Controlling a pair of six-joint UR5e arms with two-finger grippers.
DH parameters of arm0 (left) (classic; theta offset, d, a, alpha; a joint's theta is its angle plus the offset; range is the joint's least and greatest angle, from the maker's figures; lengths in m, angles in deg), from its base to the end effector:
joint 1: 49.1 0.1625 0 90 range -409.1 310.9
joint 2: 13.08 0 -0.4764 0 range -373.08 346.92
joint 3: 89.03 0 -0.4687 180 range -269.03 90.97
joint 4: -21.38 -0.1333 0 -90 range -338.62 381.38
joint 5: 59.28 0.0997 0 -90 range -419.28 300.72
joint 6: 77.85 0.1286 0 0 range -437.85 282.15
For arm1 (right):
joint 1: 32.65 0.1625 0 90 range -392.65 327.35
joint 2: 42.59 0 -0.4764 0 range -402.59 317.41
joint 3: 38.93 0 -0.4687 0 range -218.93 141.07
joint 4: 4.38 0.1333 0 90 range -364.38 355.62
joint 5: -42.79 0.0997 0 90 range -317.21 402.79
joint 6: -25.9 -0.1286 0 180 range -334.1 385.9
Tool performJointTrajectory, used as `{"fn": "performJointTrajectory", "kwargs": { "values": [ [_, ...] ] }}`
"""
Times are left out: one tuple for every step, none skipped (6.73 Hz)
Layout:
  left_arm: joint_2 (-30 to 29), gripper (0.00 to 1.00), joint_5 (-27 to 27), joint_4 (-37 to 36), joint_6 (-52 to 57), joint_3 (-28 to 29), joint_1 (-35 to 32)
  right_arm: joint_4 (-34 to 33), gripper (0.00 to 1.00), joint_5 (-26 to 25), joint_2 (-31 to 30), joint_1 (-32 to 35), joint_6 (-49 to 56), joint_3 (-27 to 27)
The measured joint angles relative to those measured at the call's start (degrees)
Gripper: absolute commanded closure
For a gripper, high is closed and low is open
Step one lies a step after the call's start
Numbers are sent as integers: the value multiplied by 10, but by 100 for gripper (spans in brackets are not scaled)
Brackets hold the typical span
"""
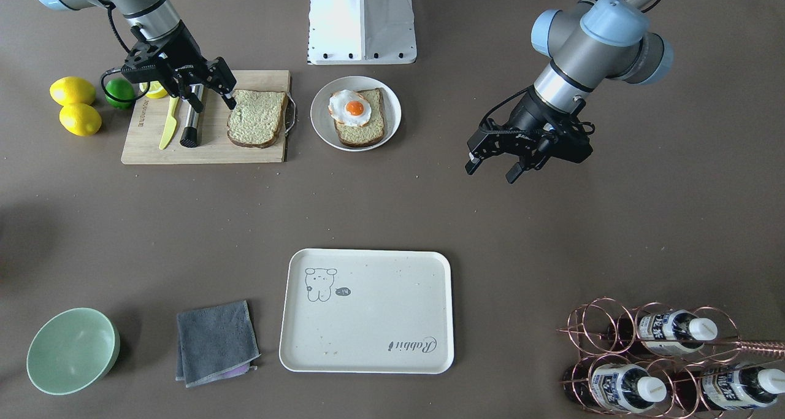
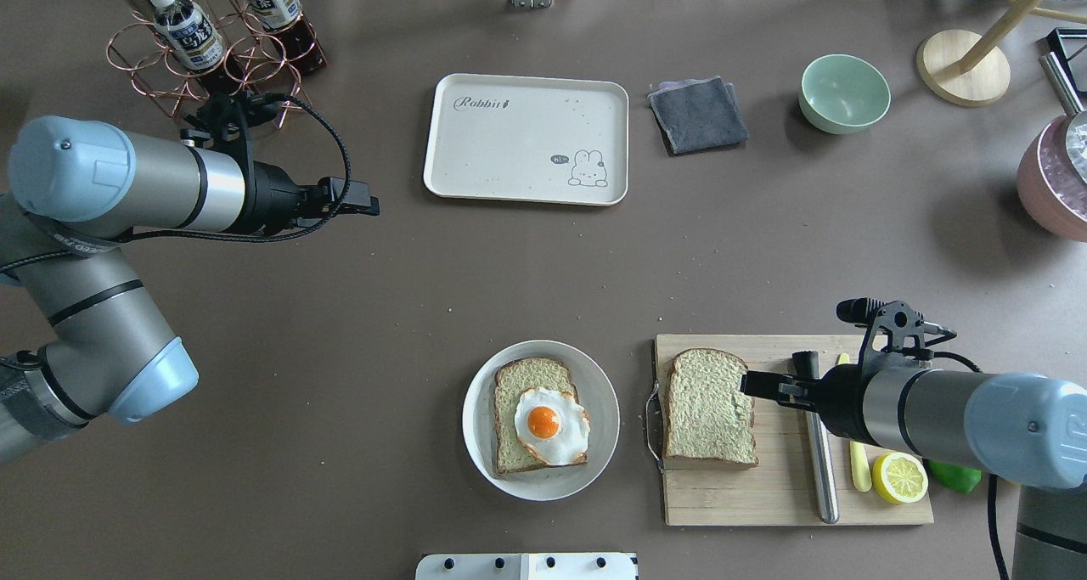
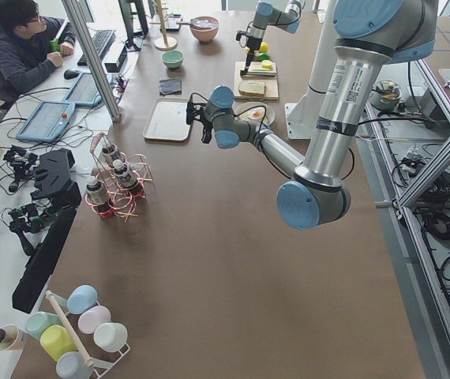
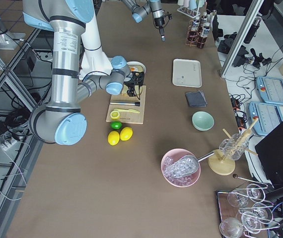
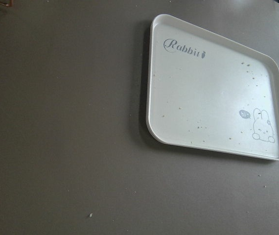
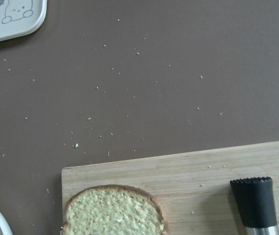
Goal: Make sandwich and place on tray
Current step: 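Move the right gripper over the board's bread while the left arm nears the tray, then lower the right gripper and grasp the edge of the bread slice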
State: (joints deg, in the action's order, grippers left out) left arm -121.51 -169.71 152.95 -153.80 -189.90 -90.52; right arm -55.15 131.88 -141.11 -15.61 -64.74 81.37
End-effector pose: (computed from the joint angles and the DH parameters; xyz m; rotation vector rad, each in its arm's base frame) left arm 0.4708 -0.5333 0.3304 0.2949 1.2260 -0.1924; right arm -0.4627 -0.2834 0.4348 0.1667 -1.0560 0.2872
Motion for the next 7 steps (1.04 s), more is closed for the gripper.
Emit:
{"fn": "performJointTrajectory", "kwargs": {
  "values": [
    [-2, 2, 0, 0, 0, -1, 0, 6, 43, -31, -5, -32, -22, 0],
    [-4, 2, 0, -1, 0, -3, 0, 8, 43, -49, -8, -54, -32, 0],
    [-4, 2, 0, -1, 0, -3, 0, 8, 43, -58, -10, -67, -35, 0],
    [-5, 2, 0, -1, 0, -4, 0, 8, 43, -66, -11, -78, -36, -1],
    [-4, 2, 0, -1, 0, -4, 0, 8, 43, -76, -11, -88, -37, -4],
    [-4, 2, 0, -1, 1, -4, 0, 8, 43, -82, -11, -95, -37, -7],
    [-4, 2, 0, -1, 1, -5, 1, 8, 43, -86, -10, -99, -36, -10]
  ]
}}
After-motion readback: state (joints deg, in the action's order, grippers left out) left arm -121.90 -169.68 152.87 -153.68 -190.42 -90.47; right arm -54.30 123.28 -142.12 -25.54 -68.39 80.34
